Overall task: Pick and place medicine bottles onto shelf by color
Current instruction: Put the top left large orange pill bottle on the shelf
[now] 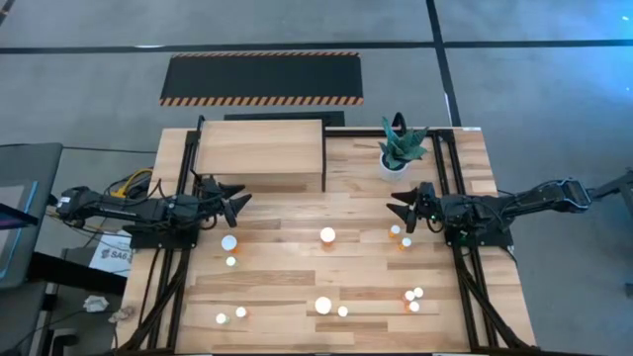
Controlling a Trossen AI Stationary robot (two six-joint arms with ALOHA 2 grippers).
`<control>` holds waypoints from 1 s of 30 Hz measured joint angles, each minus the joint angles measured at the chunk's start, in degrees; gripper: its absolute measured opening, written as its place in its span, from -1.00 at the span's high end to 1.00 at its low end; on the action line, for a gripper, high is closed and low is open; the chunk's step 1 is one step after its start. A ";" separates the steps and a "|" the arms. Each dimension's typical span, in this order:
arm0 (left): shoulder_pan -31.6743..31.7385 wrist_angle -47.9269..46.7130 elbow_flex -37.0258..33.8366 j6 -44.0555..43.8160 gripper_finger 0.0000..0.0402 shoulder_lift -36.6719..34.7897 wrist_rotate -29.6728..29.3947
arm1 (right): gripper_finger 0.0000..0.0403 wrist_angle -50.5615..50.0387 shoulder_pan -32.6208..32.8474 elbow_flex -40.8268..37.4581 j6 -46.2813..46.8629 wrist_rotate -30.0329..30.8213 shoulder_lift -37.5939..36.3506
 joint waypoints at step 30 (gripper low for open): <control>-0.02 4.42 15.00 -2.49 -0.10 2.05 13.57 | -0.27 0.00 0.00 0.00 -0.02 -0.02 -0.02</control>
